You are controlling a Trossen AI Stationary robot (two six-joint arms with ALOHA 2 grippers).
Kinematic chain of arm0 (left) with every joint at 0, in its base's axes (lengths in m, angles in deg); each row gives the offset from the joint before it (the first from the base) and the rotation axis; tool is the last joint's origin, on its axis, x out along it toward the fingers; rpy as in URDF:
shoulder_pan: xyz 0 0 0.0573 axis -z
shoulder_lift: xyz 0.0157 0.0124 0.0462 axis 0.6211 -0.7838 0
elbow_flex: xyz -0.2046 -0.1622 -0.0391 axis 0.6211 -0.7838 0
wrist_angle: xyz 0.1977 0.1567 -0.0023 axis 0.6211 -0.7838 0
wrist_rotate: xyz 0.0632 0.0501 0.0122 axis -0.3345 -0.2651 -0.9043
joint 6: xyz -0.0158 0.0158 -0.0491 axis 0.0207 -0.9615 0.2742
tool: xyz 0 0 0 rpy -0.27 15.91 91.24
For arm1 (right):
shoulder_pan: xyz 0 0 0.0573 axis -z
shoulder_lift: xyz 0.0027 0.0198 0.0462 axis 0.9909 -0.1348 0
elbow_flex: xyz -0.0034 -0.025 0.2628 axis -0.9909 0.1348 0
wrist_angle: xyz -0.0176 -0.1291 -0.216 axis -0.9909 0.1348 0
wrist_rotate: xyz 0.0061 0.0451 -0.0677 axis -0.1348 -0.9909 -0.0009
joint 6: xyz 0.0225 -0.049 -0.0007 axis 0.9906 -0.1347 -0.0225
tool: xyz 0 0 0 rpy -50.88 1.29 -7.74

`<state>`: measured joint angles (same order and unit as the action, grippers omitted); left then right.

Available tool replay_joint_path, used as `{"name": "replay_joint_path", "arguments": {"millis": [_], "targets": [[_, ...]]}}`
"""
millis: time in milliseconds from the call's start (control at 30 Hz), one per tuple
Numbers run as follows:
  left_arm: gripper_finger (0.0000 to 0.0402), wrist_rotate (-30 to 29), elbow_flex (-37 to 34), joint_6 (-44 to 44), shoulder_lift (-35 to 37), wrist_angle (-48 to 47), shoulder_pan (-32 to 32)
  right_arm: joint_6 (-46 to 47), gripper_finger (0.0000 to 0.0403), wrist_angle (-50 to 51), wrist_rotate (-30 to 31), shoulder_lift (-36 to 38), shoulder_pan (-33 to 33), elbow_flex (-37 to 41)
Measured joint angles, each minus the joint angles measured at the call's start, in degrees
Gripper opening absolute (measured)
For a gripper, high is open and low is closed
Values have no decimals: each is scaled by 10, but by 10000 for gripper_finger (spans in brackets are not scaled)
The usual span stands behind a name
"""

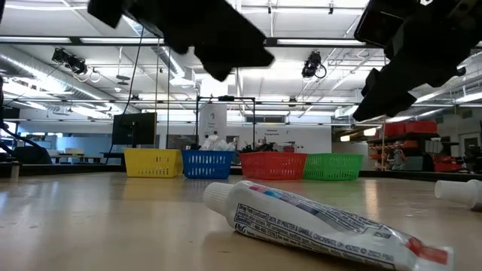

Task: Pick & Place Travel size toiletries
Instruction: Put the left toothpaste into the red bin

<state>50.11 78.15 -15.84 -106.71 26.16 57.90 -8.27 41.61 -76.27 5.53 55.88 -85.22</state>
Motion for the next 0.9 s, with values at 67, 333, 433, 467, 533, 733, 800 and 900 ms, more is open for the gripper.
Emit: {"name": "replay_joint_path", "arguments": {"millis": [67,333,433,467,533,733,800,900], "targets": [[149,12,0,14,-25,25,-1,-2,183,1,0,0,3,0],[149,71,0,47,-140,125,21,-7,183,0,0,0,13,0],[149,69,0,58,-157,123,34,-9,183,0,0,0,12,0],[149,69,0,58,-160,126,39,-9,183,-1,0,0,12,0],[149,64,1,53,-163,123,50,-9,183,-1,0,0,12,0],[148,39,0,46,-164,92,82,-9,183,-9,0,0,12,0],[148,26,0,40,-164,93,88,-8,183,-8,0,0,12,0],[149,5,0,39,-164,93,90,-8,183,-11,0,0,12,0]]}}
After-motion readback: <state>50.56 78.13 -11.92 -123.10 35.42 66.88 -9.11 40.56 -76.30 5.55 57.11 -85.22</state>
